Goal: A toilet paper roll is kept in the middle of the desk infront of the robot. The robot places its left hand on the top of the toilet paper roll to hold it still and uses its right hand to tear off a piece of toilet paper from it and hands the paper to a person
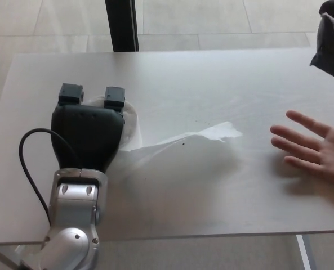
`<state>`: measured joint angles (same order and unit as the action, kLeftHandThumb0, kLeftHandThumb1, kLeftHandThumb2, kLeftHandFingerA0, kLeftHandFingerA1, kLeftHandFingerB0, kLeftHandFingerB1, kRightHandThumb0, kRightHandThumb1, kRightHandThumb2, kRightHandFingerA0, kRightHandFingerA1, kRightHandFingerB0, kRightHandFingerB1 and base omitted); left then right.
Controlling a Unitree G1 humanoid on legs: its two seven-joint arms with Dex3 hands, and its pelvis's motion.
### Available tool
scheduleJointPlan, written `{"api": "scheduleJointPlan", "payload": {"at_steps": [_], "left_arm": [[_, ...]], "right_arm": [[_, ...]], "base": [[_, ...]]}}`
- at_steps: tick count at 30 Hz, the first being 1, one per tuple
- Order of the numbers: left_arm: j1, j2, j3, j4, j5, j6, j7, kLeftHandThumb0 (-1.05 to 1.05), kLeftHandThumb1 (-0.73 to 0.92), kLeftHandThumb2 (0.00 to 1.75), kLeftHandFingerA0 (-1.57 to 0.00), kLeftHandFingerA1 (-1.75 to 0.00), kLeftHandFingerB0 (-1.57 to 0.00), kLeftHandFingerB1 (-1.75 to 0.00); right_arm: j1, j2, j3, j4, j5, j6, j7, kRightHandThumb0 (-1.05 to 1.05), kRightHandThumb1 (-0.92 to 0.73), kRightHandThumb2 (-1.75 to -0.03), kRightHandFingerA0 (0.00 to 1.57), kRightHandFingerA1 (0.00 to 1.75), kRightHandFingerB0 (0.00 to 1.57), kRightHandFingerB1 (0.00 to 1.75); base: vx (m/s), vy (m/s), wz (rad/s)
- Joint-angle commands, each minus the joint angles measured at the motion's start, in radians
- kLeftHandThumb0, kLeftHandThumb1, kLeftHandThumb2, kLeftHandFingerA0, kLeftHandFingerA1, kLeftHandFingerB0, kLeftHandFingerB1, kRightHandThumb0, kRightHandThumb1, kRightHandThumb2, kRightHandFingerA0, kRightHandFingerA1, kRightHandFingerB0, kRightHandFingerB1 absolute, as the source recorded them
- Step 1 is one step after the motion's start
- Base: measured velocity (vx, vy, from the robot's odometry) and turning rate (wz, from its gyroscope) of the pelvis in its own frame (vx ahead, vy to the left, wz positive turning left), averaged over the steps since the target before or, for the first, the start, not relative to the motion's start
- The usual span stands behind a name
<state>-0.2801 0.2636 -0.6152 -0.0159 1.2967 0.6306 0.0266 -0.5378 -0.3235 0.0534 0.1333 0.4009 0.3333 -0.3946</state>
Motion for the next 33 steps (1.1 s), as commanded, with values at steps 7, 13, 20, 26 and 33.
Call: {"api": "scheduleJointPlan", "payload": {"at_steps": [7, 13, 20, 26, 33], "left_arm": [[0.169, 0.083, -0.019, 0.104, -0.096, -0.064, -0.174, -0.35, 0.8, 0.76, -0.33, -0.68, -0.24, -0.4], [0.197, 0.094, -0.022, 0.092, -0.088, -0.062, -0.159, -0.35, 0.8, 0.78, -0.38, -0.79, -0.25, -0.41], [0.201, 0.107, -0.011, 0.098, -0.095, -0.072, -0.146, -0.36, 0.77, 0.75, -0.38, -0.74, -0.27, -0.42], [0.208, 0.106, -0.017, 0.095, -0.094, -0.068, -0.158, -0.36, 0.78, 0.76, -0.38, -0.78, -0.26, -0.4], [0.216, 0.111, -0.009, 0.095, -0.105, -0.08, -0.133, -0.37, 0.77, 0.8, -0.34, -0.68, -0.26, -0.42]], "right_arm": [[0.155, -0.486, 0.428, -0.038, -0.639, -0.142, 0.251, -0.26, -0.69, -0.73, 0.93, 1.3, 0.8, 0.67], [0.134, -0.529, 0.55, 0.022, -0.773, -0.217, 0.228, -0.23, -0.69, -0.65, 0.78, 1.75, 0.66, 1.57], [0.104, -0.591, 0.65, 0.042, -0.862, -0.226, 0.251, -0.28, -0.67, -0.65, 0.91, 1.6, 0.58, 0.61], [0.068, -0.638, 0.742, -0.004, -0.879, -0.098, 0.436, -0.29, -0.62, -0.6, 0.76, 1.39, 0.27, 0.38], [-0.005, -0.691, 0.83, -0.063, -0.986, -0.015, 0.597, -0.71, -0.43, -0.85, 0.0, 0.24, 0.1, 0.41]], "base": [[0.0, 0.0, 0.0], [0.0, 0.0, 0.0], [0.0, 0.0, 0.0], [0.0, 0.0, 0.0], [0.0, 0.0, 0.0]]}}
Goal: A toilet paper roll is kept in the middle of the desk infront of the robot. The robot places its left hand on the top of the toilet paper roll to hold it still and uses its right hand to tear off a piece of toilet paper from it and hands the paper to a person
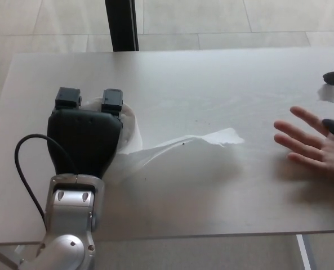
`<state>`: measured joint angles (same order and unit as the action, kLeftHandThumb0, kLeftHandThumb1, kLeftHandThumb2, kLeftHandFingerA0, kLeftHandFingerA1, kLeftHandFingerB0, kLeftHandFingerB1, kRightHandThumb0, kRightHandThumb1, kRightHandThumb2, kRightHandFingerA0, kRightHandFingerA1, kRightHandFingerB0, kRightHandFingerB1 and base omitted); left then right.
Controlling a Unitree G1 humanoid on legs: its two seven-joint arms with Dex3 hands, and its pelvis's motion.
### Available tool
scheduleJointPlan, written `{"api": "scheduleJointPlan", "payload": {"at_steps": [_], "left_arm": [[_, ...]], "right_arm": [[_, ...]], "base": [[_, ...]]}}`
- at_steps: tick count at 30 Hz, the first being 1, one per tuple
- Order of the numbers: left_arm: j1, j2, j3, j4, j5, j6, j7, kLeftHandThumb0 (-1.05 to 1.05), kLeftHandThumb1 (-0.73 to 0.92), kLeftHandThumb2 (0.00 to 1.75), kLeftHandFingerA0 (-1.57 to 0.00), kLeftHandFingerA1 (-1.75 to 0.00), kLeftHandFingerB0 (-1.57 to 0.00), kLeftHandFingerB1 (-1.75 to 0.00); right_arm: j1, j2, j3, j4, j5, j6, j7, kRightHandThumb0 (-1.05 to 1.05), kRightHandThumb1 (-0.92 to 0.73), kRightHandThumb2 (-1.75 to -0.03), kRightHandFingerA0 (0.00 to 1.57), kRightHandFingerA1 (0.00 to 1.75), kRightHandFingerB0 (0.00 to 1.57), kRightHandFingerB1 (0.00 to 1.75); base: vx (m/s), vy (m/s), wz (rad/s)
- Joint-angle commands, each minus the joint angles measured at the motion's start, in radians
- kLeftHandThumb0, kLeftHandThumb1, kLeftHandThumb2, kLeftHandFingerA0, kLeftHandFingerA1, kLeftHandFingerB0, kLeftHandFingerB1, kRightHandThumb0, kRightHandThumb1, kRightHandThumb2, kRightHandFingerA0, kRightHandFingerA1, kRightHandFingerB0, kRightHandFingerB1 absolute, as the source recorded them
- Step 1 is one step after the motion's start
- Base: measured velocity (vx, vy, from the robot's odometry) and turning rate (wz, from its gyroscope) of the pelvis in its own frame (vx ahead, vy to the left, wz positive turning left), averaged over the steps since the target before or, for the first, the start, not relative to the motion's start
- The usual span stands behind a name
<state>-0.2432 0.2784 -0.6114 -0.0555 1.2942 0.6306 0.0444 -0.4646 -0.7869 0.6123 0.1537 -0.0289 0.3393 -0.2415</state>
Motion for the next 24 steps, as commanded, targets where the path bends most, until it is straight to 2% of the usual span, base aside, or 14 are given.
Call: {"api": "scheduleJointPlan", "payload": {"at_steps": [1, 2, 6, 7, 11, 12, 14, 16, 18, 19, 20, 21, 22, 24], "left_arm": [[0.179, 0.099, -0.016, 0.135, -0.098, -0.081, -0.151, -0.37, 0.77, 0.8, -0.34, -0.68, -0.26, -0.42], [0.181, 0.099, -0.016, 0.136, -0.098, -0.079, -0.152, -0.37, 0.77, 0.79, -0.35, -0.71, -0.26, -0.42], [0.186, 0.095, -0.017, 0.129, -0.097, -0.069, -0.169, -0.37, 0.79, 0.78, -0.35, -0.73, -0.25, -0.41], [0.188, 0.09, -0.013, 0.131, -0.103, -0.072, -0.153, -0.36, 0.78, 0.76, -0.37, -0.72, -0.26, -0.42], [0.182, 0.087, -0.012, 0.134, -0.105, -0.072, -0.165, -0.36, 0.78, 0.78, -0.34, -0.71, -0.25, -0.41], [0.178, 0.084, -0.013, 0.14, -0.106, -0.074, -0.165, -0.36, 0.77, 0.78, -0.35, -0.71, -0.25, -0.41], [0.175, 0.088, -0.016, 0.148, -0.097, -0.08, -0.15, -0.36, 0.77, 0.77, -0.39, -0.71, -0.29, -0.42], [0.171, 0.095, -0.024, 0.151, -0.082, -0.079, -0.158, -0.38, 0.79, 0.75, -0.37, -0.77, -0.27, -0.42], [0.173, 0.091, -0.02, 0.146, -0.089, -0.075, -0.163, -0.37, 0.79, 0.76, -0.36, -0.75, -0.26, -0.42], [0.174, 0.09, -0.019, 0.15, -0.09, -0.076, -0.156, -0.37, 0.79, 0.75, -0.37, -0.76, -0.26, -0.42], [0.176, 0.088, -0.018, 0.146, -0.093, -0.074, -0.16, -0.36, 0.78, 0.77, -0.36, -0.76, -0.25, -0.42], [0.177, 0.087, -0.019, 0.144, -0.092, -0.072, -0.164, -0.36, 0.8, 0.76, -0.35, -0.72, -0.24, -0.41], [0.179, 0.089, -0.022, 0.143, -0.088, -0.07, -0.169, -0.36, 0.8, 0.74, -0.38, -0.79, -0.25, -0.42], [0.184, 0.095, -0.023, 0.14, -0.086, -0.074, -0.165, -0.36, 0.8, 0.75, -0.38, -0.77, -0.26, -0.42]], "right_arm": [[-0.08, -0.229, 0.272, -0.089, -0.554, -0.02, 0.448, -0.71, -0.43, -0.85, 0.0, 0.24, 0.1, 0.41], [-0.081, -0.23, 0.274, -0.094, -0.553, -0.018, 0.45, -0.8, -0.47, -0.85, 0.0, 0.1, 0.11, 0.36], [-0.082, -0.237, 0.269, -0.136, -0.541, -0.026, 0.456, -0.75, -0.58, -0.58, 0.0, 0.23, 0.14, 0.29], [-0.077, -0.236, 0.262, -0.159, -0.533, -0.028, 0.45, -0.75, -0.46, -0.87, 0.02, 0.16, 0.1, 0.38], [-0.072, -0.235, 0.259, -0.207, -0.548, -0.015, 0.45, -0.76, -0.47, -0.88, 0.02, 0.2, 0.09, 0.4], [-0.065, -0.237, 0.251, -0.242, -0.552, -0.012, 0.452, -0.74, -0.62, -0.59, 0.0, 0.34, 0.13, 0.34], [-0.049, -0.238, 0.242, -0.265, -0.563, -0.018, 0.424, -0.74, -0.62, -0.58, 0.0, 0.45, 0.19, 0.35], [-0.038, -0.244, 0.238, -0.297, -0.591, -0.018, 0.425, -0.79, -0.52, -0.89, 0.03, 0.49, 0.13, 0.46], [-0.022, -0.251, 0.231, -0.343, -0.607, 0.014, 0.443, -0.76, -0.49, -0.94, 0.03, 0.52, 0.0, 0.22], [-0.018, -0.245, 0.226, -0.361, -0.596, 0.048, 0.463, -0.81, -0.65, -0.64, 0.1, 0.41, 0.0, 0.06], [-0.017, -0.244, 0.225, -0.37, -0.597, 0.066, 0.478, -0.91, -0.55, -0.89, 0.1, 0.41, 0.0, 0.01], [-0.018, -0.245, 0.224, -0.375, -0.601, 0.073, 0.491, -0.91, -0.54, -0.88, 0.08, 0.41, 0.0, 0.0], [-0.037, -0.253, 0.234, -0.384, -0.617, 0.089, 0.552, -1.01, -0.62, -1.03, 0.0, 0.18, 0.15, 0.2], [-0.072, -0.267, 0.253, -0.394, -0.667, 0.094, 0.65, -1.05, -0.64, -1.02, 0.0, 0.12, 0.22, 0.43]], "base": [[0.0, 0.0, 0.0], [0.0, 0.0, 0.0], [0.0, 0.0, 0.0], [0.0, 0.0, 0.0], [0.0, 0.0, 0.0], [0.0, 0.0, 0.0], [0.0, 0.0, 0.0], [0.0, 0.0, 0.0], [0.0, 0.0, 0.0], [0.0, 0.0, 0.0], [0.0, 0.0, 0.0], [0.0, 0.0, 0.0], [0.0, 0.0, 0.0], [0.0, 0.0, 0.0]]}}
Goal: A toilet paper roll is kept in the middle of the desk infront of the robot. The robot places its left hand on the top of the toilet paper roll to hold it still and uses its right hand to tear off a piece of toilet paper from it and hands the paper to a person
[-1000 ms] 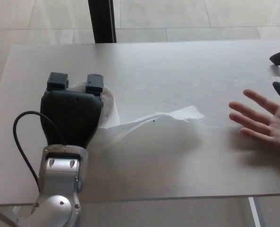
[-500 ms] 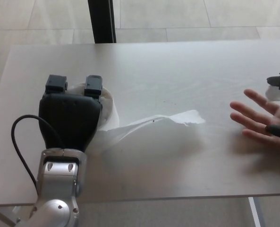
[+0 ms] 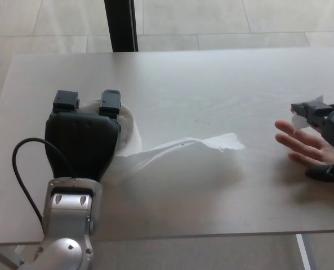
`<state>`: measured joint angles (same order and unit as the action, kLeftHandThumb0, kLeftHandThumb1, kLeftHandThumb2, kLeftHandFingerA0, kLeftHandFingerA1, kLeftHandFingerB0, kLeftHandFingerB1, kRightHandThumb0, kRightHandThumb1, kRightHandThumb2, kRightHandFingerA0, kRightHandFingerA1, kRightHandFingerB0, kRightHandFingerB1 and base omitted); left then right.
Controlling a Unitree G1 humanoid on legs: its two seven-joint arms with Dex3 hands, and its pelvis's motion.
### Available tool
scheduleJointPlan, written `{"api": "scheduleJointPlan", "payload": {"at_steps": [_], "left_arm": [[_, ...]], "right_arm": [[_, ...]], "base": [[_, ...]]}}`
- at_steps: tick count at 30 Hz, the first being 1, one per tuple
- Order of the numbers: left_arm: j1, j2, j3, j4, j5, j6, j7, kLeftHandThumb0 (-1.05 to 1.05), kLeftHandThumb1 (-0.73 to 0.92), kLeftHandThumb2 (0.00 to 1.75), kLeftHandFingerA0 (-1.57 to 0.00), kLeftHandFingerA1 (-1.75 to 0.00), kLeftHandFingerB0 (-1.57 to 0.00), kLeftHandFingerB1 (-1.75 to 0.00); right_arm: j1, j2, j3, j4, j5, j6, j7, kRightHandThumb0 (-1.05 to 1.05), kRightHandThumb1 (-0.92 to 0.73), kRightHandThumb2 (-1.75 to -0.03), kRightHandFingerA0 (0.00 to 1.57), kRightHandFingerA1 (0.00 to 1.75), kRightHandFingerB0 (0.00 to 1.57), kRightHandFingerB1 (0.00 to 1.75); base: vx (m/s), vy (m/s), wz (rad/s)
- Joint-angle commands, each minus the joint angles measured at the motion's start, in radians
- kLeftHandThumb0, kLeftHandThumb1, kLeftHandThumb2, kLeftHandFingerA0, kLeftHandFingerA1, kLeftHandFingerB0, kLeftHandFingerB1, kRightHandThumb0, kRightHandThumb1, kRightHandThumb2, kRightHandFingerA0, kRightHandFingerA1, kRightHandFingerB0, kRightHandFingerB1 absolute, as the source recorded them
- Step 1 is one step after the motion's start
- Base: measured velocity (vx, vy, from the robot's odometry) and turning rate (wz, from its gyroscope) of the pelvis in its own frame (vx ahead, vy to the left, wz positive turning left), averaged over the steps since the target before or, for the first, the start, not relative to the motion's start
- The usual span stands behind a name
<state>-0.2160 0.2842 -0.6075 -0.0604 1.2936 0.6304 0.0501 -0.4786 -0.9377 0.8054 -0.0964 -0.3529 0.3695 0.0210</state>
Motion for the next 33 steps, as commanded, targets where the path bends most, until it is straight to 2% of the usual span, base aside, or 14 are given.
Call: {"api": "scheduleJointPlan", "payload": {"at_steps": [1, 4, 5, 6, 8, 9, 10, 13, 14, 15, 16, 17, 33], "left_arm": [[0.158, 0.09, -0.024, 0.145, -0.087, -0.074, -0.169, -0.36, 0.8, 0.75, -0.37, -0.79, -0.26, -0.41], [0.158, 0.089, -0.017, 0.147, -0.095, -0.075, -0.162, -0.36, 0.78, 0.76, -0.39, -0.8, -0.27, -0.41], [0.157, 0.091, -0.015, 0.146, -0.099, -0.077, -0.167, -0.36, 0.78, 0.79, -0.36, -0.74, -0.26, -0.42], [0.157, 0.093, -0.011, 0.142, -0.103, -0.078, -0.17, -0.36, 0.79, 0.78, -0.35, -0.72, -0.25, -0.42], [0.162, 0.093, -0.01, 0.137, -0.105, -0.079, -0.168, -0.36, 0.79, 0.78, -0.35, -0.72, -0.25, -0.42], [0.166, 0.091, -0.009, 0.129, -0.105, -0.073, -0.178, -0.36, 0.8, 0.76, -0.35, -0.71, -0.25, -0.42], [0.166, 0.095, -0.016, 0.125, -0.096, -0.069, -0.193, -0.37, 0.81, 0.74, -0.37, -0.8, -0.24, -0.41], [0.162, 0.09, -0.015, 0.131, -0.091, -0.058, -0.209, -0.37, 0.83, 0.72, -0.35, -0.73, -0.24, -0.39], [0.162, 0.091, -0.014, 0.131, -0.093, -0.062, -0.206, -0.36, 0.82, 0.74, -0.33, -0.69, -0.24, -0.4], [0.163, 0.092, -0.013, 0.131, -0.097, -0.066, -0.2, -0.36, 0.82, 0.74, -0.33, -0.69, -0.24, -0.4], [0.164, 0.091, -0.011, 0.131, -0.099, -0.066, -0.198, -0.36, 0.81, 0.74, -0.34, -0.67, -0.25, -0.4], [0.166, 0.089, -0.008, 0.131, -0.101, -0.065, -0.193, -0.36, 0.81, 0.74, -0.34, -0.67, -0.25, -0.4], [0.166, 0.089, 0.005, 0.124, -0.101, -0.065, -0.194, -0.36, 0.81, 0.74, -0.34, -0.67, -0.25, -0.4]], "right_arm": [[-0.066, -0.12, 0.062, -0.143, -0.354, 0.056, 0.403, -0.95, -0.73, -0.71, 0.0, 0.0, 0.27, 0.32], [-0.07, -0.123, 0.052, -0.143, -0.373, 0.047, 0.417, -0.98, -0.74, -0.69, 0.0, 0.0, 0.3, 0.32], [-0.079, -0.123, 0.049, -0.146, -0.365, 0.059, 0.447, -1.01, -0.59, -0.9, 0.0, 0.0, 0.24, 0.4], [-0.088, -0.113, 0.047, -0.14, -0.358, 0.078, 0.47, -1.05, -0.64, -1.02, 0.0, 0.19, 0.14, 0.31], [-0.082, -0.107, 0.039, -0.144, -0.358, 0.09, 0.475, -1.05, -0.64, -1.02, 0.0, 0.19, 0.14, 0.31], [-0.078, -0.103, 0.032, -0.146, -0.349, 0.1, 0.482, -1.04, -0.62, -1.02, 0.0, 0.2, 0.07, 0.16], [-0.076, -0.102, 0.027, -0.146, -0.349, 0.103, 0.488, -1.05, -0.6, -1.04, 0.0, 0.2, 0.0, 0.05], [-0.069, -0.098, 0.012, -0.145, -0.308, 0.105, 0.518, -1.05, -0.62, -1.03, 0.04, 0.19, 0.0, 0.04], [-0.069, -0.094, 0.004, -0.146, -0.282, 0.111, 0.543, -0.93, -0.54, -0.99, 0.0, 0.16, 0.0, 0.09], [-0.072, -0.092, -0.004, -0.145, -0.244, 0.116, 0.573, -0.93, -0.54, -0.99, 0.0, 0.16, 0.0, 0.09], [-0.074, -0.091, -0.001, -0.146, -0.244, 0.122, 0.596, -1.04, -0.61, -0.99, 0.0, 0.0, 0.0, 0.02], [-0.079, -0.089, 0.007, -0.147, -0.241, 0.132, 0.629, -1.04, -0.61, -0.99, 0.0, 0.0, 0.0, 0.02], [-0.087, -0.057, -0.026, -0.14, -0.29, 0.121, 0.695, -1.04, -0.61, -0.99, 0.0, 0.0, 0.0, 0.02]], "base": [[0.0, 0.0, 0.0], [0.0, 0.0, 0.0], [0.0, 0.0, 0.0], [0.0, 0.0, 0.0], [0.0, 0.0, 0.0], [0.0, 0.0, 0.0], [0.0, 0.0, 0.0], [0.0, 0.0, 0.0], [0.0, 0.0, 0.0], [0.0, 0.0, 0.0], [0.0, 0.0, 0.0], [0.0, 0.0, 0.0], [0.0, 0.0, 0.0]]}}
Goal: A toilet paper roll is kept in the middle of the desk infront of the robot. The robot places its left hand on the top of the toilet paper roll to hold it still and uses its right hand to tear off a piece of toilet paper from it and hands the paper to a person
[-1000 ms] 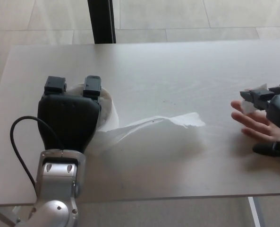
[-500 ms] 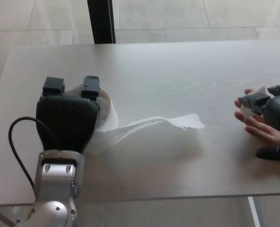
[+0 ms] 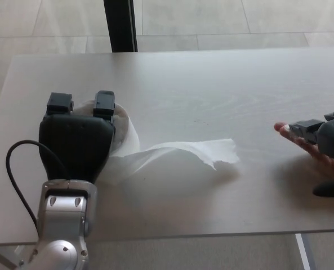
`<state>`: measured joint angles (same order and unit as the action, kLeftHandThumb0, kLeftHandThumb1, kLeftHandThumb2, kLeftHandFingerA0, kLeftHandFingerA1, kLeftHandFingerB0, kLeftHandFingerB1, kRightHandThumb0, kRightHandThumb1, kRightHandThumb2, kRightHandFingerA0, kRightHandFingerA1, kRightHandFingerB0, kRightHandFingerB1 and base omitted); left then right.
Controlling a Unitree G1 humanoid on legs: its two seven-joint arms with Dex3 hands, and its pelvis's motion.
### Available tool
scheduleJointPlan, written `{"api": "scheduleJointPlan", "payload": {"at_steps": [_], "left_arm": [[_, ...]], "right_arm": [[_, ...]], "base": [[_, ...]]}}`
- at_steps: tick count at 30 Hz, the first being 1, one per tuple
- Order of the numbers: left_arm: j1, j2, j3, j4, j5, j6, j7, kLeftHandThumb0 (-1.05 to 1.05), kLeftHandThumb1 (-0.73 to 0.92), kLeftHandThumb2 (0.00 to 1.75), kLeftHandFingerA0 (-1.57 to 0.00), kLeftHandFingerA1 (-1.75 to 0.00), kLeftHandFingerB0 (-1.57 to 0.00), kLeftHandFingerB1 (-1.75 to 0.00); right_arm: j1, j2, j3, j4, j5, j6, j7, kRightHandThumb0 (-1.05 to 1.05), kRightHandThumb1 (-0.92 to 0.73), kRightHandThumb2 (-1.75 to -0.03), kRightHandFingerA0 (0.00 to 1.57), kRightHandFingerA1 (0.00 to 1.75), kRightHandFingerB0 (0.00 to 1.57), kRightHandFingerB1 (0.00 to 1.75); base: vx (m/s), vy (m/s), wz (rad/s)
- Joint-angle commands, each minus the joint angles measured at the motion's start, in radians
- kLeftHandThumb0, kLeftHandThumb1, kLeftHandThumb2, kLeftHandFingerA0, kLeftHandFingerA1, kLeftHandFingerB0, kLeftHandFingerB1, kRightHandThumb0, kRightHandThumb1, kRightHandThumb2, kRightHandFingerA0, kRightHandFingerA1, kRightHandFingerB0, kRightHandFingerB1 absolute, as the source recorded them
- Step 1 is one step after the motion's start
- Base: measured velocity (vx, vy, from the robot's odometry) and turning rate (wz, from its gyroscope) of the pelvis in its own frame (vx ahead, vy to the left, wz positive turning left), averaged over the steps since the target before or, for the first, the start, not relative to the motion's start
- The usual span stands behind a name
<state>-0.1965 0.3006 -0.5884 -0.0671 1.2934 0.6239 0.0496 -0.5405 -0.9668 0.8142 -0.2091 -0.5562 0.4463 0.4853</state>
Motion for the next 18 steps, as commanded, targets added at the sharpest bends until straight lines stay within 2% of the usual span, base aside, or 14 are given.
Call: {"api": "scheduleJointPlan", "payload": {"at_steps": [1, 18], "left_arm": [[0.147, 0.073, -0.013, 0.13, -0.1, -0.06, -0.193, -0.36, 0.81, 0.74, -0.34, -0.67, -0.25, -0.4], [0.138, 0.04, -0.013, 0.163, -0.094, -0.081, -0.185, -0.36, 0.81, 0.74, -0.34, -0.67, -0.25, -0.4]], "right_arm": [[-0.023, -0.027, -0.038, -0.028, -0.091, 0.044, 0.235, -1.04, -0.61, -0.99, 0.0, 0.0, 0.0, 0.02], [0.021, -0.014, -0.103, -0.027, -0.148, 0.02, 0.295, -1.04, -0.61, -0.99, 0.0, 0.0, 0.0, 0.02]], "base": [[0.0, 0.0, 0.0], [0.0, 0.0, 0.0]]}}
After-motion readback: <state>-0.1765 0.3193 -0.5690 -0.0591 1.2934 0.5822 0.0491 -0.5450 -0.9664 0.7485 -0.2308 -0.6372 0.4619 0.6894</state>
